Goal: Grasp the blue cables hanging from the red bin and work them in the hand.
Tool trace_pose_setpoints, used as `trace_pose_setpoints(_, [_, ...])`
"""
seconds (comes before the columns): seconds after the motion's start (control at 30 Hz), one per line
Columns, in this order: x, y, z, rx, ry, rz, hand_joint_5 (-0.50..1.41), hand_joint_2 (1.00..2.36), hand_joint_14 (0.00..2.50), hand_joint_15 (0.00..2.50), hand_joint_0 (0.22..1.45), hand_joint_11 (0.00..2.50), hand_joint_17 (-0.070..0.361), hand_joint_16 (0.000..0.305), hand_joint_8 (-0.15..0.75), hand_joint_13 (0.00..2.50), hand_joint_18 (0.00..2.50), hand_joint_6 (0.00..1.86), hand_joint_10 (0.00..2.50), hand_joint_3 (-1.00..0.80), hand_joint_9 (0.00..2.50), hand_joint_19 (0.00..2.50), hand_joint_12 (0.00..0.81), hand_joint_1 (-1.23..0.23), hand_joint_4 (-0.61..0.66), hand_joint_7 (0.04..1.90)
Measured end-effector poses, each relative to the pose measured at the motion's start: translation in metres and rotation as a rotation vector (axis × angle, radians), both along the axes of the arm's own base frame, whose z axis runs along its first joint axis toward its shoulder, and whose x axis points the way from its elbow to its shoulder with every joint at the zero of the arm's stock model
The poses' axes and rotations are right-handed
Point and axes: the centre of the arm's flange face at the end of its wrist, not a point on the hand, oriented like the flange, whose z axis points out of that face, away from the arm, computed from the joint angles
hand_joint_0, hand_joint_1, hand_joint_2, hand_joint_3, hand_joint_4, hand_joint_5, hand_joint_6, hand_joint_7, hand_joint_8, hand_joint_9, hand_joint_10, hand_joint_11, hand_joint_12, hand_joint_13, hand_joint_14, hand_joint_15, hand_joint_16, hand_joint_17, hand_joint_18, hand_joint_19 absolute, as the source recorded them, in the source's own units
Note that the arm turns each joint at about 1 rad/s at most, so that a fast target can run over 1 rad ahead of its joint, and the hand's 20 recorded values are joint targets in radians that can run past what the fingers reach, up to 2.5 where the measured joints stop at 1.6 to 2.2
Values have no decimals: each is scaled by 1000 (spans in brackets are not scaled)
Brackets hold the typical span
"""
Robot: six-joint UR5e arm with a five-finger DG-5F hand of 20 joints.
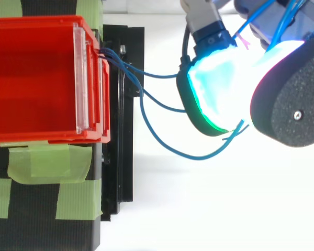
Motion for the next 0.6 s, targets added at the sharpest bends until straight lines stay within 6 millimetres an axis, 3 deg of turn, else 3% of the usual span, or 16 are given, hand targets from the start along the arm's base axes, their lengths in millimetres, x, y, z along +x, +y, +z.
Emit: trace_pose_setpoints(0.6, [0, 0, 0, 0, 0, 0, 352, 1022, 2275, 1346, 916, 2437, 132, 59, 398, 964, 1309, 584, 2500, -331, 648, 1245, 453, -647, 197, 1339])
